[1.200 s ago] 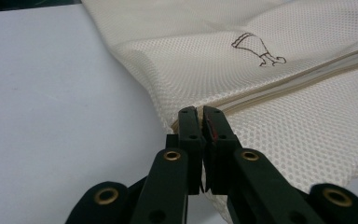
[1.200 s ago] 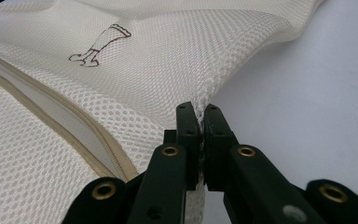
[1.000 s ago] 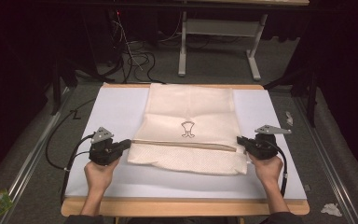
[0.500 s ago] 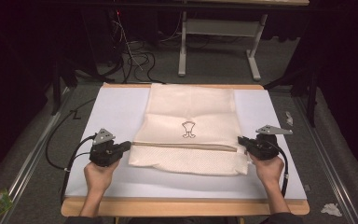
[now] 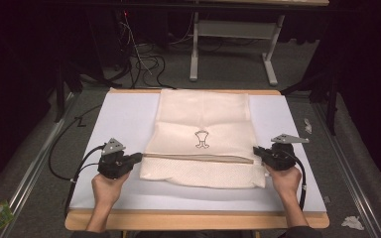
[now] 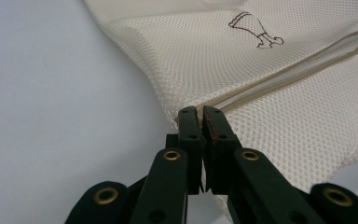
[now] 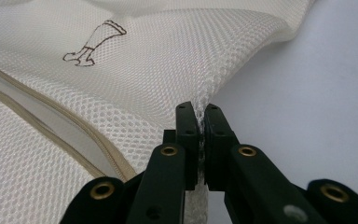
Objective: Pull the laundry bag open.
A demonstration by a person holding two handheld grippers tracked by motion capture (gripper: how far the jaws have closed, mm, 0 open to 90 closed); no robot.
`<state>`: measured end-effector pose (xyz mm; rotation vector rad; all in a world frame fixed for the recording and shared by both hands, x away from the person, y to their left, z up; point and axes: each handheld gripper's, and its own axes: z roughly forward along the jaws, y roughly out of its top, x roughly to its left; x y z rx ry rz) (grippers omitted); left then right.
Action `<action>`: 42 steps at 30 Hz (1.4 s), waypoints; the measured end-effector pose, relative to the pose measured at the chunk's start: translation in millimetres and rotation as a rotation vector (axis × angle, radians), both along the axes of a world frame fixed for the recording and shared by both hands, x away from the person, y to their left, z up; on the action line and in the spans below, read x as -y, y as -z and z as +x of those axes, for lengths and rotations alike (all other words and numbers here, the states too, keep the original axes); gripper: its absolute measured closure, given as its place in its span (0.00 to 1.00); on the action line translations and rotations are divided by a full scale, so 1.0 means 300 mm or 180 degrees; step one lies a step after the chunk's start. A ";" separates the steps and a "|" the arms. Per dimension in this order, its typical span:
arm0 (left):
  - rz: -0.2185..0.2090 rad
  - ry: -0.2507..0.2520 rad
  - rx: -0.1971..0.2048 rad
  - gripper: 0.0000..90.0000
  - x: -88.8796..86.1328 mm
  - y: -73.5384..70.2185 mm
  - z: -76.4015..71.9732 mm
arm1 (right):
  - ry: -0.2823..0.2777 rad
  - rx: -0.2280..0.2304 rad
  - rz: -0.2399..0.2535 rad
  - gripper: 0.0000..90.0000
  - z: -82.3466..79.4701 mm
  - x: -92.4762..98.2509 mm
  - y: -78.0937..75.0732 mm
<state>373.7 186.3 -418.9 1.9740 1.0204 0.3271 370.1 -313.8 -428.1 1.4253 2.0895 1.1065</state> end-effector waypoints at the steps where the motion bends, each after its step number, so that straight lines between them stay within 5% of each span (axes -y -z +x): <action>1: -0.0006 -0.0007 -0.0014 0.97 0.002 0.006 0.000 | 0.0000 -0.0004 -0.0010 0.98 0.002 -0.001 0.003; 29: 0.0191 -0.0009 -0.0219 0.96 0.018 0.073 0.002 | 0.0014 -0.0200 -0.0284 0.91 0.024 -0.036 0.090; 42: 0.0242 -0.0026 -0.0197 0.95 0.022 0.091 0.000 | 0.0071 -0.0157 -0.0360 0.75 0.019 -0.036 0.092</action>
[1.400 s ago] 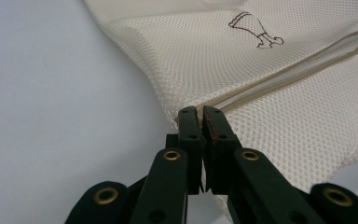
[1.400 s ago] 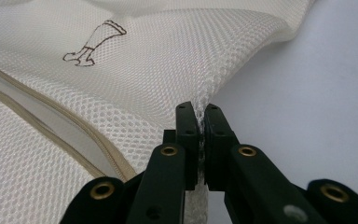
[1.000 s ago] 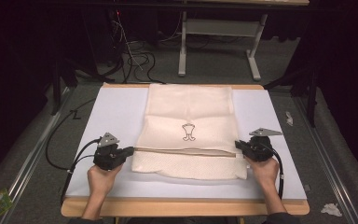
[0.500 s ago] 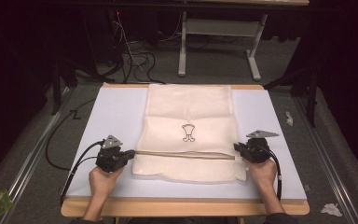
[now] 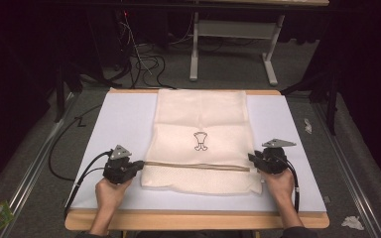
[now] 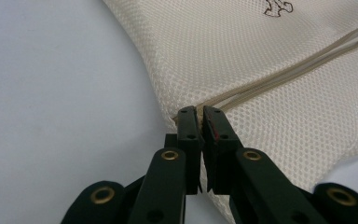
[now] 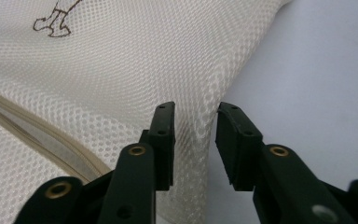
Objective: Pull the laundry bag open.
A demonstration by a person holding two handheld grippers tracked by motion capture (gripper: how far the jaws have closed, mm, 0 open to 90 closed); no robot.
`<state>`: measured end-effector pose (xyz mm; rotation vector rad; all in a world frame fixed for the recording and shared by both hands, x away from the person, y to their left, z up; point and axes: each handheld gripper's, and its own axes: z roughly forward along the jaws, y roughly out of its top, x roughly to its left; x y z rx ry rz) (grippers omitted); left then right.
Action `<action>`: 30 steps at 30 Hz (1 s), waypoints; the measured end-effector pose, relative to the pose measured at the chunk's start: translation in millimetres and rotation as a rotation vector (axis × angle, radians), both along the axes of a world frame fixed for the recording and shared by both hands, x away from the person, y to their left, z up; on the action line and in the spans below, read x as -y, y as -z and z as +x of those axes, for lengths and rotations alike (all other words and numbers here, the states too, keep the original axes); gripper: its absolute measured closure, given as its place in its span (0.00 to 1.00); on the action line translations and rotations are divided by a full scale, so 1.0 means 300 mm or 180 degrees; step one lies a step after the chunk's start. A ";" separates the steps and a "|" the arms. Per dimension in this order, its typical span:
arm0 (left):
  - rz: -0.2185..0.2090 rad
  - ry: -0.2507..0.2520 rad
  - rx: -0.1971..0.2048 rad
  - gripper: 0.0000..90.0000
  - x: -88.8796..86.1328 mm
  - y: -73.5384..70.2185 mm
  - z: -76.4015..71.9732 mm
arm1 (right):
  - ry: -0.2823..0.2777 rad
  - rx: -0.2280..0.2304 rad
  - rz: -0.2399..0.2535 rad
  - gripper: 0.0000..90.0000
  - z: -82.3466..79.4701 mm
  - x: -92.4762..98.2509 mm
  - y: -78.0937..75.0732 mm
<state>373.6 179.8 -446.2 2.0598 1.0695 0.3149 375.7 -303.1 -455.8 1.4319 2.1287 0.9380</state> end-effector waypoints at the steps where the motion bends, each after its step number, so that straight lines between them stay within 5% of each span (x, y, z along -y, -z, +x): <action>1: 0.0003 -0.0004 0.0013 0.95 -0.001 0.000 -0.001 | 0.0015 0.0009 0.0009 0.73 -0.003 0.000 -0.003; 7: -0.0060 0.0010 0.0139 0.86 -0.008 -0.011 -0.005 | 0.0053 0.0180 0.0030 0.67 -0.026 0.005 -0.031; 16: -0.0173 -0.0116 0.0481 0.69 -0.036 -0.045 -0.021 | -0.0004 0.0521 0.0237 0.73 -0.077 0.027 -0.104; 30: -0.0340 -0.0392 0.0805 0.60 -0.125 -0.105 -0.040 | 0.0208 0.0857 0.0544 0.71 -0.143 0.158 -0.164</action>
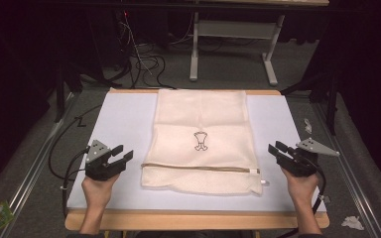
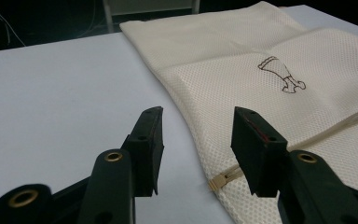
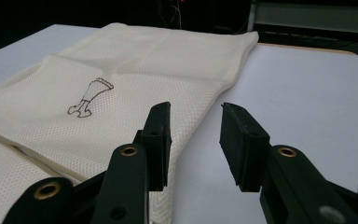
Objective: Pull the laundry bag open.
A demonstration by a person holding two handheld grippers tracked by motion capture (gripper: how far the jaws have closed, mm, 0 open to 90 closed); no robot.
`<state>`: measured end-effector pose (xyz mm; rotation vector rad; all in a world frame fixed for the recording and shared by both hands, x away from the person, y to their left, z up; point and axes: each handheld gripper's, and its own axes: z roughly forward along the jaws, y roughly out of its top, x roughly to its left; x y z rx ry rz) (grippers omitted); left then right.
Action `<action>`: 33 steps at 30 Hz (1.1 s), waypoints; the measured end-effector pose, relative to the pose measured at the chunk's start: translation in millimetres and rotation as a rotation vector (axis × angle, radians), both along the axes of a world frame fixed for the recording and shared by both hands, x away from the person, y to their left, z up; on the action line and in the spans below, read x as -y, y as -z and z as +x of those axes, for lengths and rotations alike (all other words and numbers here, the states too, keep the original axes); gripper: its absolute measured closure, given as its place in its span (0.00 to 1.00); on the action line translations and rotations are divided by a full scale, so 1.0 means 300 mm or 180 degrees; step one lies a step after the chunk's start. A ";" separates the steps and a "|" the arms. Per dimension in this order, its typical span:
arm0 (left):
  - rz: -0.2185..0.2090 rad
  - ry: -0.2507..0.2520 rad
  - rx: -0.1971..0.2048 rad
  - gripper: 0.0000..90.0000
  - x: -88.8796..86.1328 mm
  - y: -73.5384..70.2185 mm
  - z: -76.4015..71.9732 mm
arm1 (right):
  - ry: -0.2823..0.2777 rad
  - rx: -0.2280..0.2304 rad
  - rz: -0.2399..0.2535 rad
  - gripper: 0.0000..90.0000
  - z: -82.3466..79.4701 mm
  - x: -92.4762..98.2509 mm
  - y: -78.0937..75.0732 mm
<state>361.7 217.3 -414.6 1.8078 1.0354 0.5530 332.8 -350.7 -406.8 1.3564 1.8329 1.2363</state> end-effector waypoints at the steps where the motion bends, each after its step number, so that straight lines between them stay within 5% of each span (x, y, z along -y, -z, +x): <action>1: -0.0020 -0.0019 0.0007 0.59 -0.008 0.000 -0.001 | 0.0015 0.0019 0.0020 0.71 -0.004 0.008 -0.002; 12: -0.0101 -0.0187 0.0000 0.57 -0.070 0.012 0.000 | 0.0165 0.0103 0.0132 0.70 -0.048 0.079 -0.018; 33: -0.0119 -0.0468 -0.0087 0.55 -0.131 0.064 0.021 | 0.0501 0.0034 0.0185 0.68 -0.089 0.196 0.058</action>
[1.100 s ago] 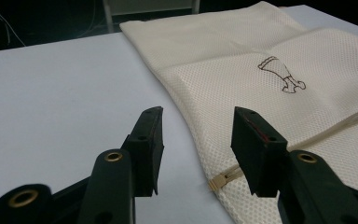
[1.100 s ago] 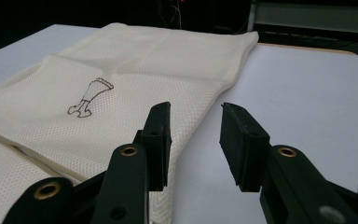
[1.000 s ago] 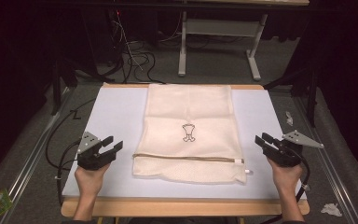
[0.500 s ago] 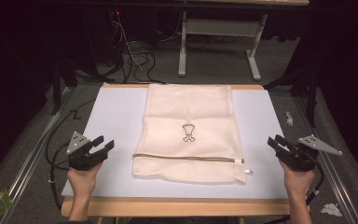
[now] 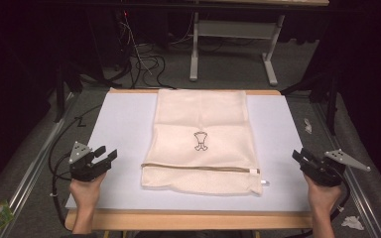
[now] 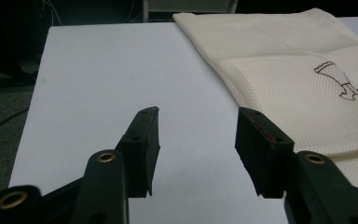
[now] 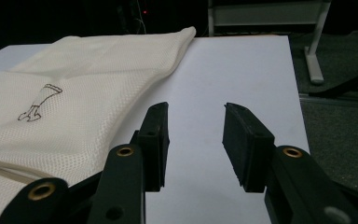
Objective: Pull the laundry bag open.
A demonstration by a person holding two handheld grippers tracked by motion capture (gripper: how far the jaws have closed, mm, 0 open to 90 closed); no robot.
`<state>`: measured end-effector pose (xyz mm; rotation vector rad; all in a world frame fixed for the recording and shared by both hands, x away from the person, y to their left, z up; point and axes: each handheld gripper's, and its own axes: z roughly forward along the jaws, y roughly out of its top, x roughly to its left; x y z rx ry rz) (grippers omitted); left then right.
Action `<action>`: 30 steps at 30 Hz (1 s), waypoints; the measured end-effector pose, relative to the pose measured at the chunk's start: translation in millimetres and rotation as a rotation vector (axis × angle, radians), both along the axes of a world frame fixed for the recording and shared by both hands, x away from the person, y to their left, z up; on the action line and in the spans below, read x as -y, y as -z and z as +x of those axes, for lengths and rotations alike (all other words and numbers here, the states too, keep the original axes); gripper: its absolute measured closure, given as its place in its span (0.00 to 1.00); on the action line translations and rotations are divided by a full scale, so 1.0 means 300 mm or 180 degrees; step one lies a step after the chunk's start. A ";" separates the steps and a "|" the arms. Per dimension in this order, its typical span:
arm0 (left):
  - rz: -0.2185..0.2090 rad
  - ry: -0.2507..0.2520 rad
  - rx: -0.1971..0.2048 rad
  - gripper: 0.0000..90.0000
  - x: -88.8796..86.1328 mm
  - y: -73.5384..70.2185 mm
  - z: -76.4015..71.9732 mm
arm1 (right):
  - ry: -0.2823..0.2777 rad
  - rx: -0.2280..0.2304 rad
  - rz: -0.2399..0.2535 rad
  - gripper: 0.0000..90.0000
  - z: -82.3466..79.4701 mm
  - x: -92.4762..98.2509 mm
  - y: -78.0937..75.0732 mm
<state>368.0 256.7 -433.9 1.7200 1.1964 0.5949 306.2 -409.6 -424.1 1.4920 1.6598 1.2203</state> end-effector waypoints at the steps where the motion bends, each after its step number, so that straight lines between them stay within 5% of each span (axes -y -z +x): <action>1: 0.0012 -0.0015 -0.0019 0.55 -0.003 0.008 0.004 | 0.0012 -0.0008 -0.0001 0.68 0.000 0.002 0.005; 30: 0.0131 -0.0136 -0.0211 0.54 0.014 0.090 0.071 | 0.0113 -0.0310 -0.0080 0.68 0.060 -0.004 0.089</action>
